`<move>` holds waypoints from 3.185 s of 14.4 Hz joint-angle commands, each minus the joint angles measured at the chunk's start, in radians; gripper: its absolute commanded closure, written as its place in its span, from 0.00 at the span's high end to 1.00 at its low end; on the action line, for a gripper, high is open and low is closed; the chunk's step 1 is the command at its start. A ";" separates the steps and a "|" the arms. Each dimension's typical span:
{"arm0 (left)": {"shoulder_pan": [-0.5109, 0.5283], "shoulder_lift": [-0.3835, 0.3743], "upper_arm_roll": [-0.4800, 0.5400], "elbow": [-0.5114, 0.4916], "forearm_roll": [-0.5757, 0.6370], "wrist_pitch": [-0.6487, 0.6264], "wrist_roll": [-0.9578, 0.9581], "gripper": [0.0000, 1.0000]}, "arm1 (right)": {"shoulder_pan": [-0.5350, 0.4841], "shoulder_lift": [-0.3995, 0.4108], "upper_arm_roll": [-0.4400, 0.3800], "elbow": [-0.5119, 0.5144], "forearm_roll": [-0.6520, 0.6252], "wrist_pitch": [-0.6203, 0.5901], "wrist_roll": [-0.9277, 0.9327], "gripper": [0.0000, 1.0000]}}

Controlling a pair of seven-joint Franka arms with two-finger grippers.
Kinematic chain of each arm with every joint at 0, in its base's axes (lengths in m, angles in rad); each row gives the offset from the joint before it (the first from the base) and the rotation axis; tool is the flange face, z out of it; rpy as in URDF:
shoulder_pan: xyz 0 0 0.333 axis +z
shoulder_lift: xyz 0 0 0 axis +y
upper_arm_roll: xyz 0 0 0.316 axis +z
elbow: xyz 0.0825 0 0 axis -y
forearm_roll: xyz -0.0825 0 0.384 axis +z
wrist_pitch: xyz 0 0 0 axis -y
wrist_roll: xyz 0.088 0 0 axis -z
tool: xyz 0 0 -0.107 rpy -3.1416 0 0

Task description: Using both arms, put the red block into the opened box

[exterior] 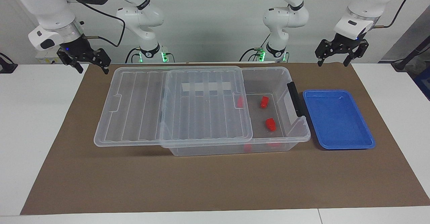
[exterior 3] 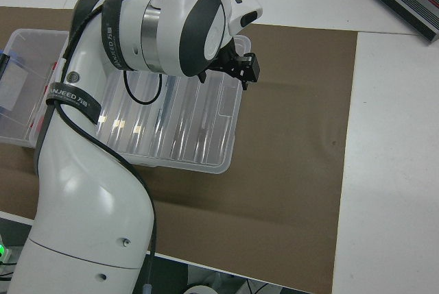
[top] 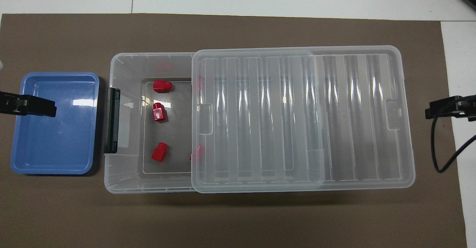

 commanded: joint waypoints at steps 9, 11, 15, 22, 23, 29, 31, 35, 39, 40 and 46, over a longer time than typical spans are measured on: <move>-0.003 -0.035 -0.002 -0.048 -0.014 0.020 0.009 1.00 | -0.007 -0.017 0.004 -0.017 0.001 0.004 0.008 1.00; 0.003 -0.035 -0.002 -0.048 -0.014 0.020 0.009 1.00 | -0.008 -0.017 0.004 -0.018 0.001 0.004 0.008 1.00; 0.007 -0.035 -0.001 -0.048 -0.014 0.019 0.009 1.00 | -0.008 -0.017 0.004 -0.021 0.001 0.006 0.005 1.00; 0.008 -0.035 -0.001 -0.048 -0.014 0.019 0.009 1.00 | -0.024 -0.018 -0.006 -0.098 -0.027 0.153 -0.104 1.00; 0.007 -0.035 -0.001 -0.048 -0.014 0.019 0.009 1.00 | -0.045 -0.017 -0.006 -0.125 -0.046 0.197 -0.132 0.90; 0.007 -0.035 -0.001 -0.048 -0.014 0.019 0.009 1.00 | -0.077 0.046 -0.006 -0.261 -0.103 0.450 -0.209 0.00; 0.007 -0.035 -0.001 -0.048 -0.014 0.019 0.009 1.00 | -0.077 0.092 -0.006 -0.262 -0.103 0.519 -0.203 0.00; 0.007 -0.035 -0.001 -0.048 -0.014 0.019 0.009 1.00 | -0.062 0.126 -0.003 -0.267 -0.103 0.567 -0.164 0.00; 0.007 -0.035 -0.001 -0.048 -0.014 0.019 0.009 1.00 | -0.048 0.137 0.003 -0.279 -0.093 0.587 -0.124 0.00; 0.007 -0.035 -0.001 -0.048 -0.014 0.019 0.009 1.00 | -0.039 0.137 0.004 -0.282 -0.085 0.587 -0.115 0.00; 0.007 -0.035 -0.001 -0.048 -0.014 0.019 0.009 1.00 | -0.001 0.144 0.014 -0.285 -0.056 0.587 -0.091 0.00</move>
